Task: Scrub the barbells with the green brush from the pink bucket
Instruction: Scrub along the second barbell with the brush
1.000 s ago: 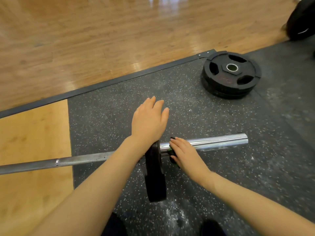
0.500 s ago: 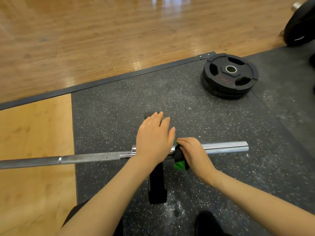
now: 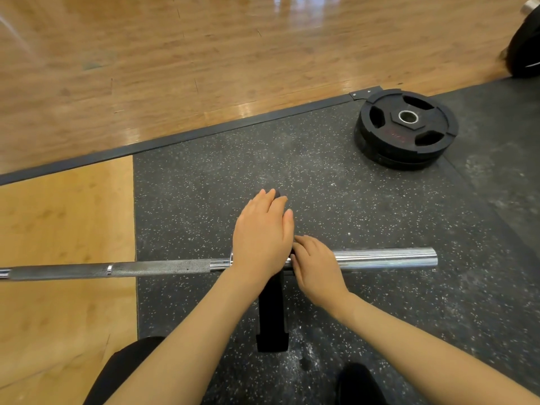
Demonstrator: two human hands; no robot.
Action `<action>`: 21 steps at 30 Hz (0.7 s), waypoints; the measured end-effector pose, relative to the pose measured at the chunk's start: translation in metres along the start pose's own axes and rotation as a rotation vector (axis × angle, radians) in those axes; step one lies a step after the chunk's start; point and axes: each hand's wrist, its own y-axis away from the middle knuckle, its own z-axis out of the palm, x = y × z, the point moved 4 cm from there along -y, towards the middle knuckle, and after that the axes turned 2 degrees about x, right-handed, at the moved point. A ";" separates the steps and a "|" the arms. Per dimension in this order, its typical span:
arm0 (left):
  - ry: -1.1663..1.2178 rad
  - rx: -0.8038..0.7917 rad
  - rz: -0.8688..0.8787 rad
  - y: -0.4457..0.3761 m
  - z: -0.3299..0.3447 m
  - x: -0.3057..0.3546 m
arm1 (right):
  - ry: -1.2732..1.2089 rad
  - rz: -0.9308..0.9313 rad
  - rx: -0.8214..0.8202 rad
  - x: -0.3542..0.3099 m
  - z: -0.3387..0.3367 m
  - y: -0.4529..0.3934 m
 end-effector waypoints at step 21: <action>0.045 0.071 0.008 0.012 0.001 0.000 | 0.107 -0.150 -0.062 0.004 0.001 0.002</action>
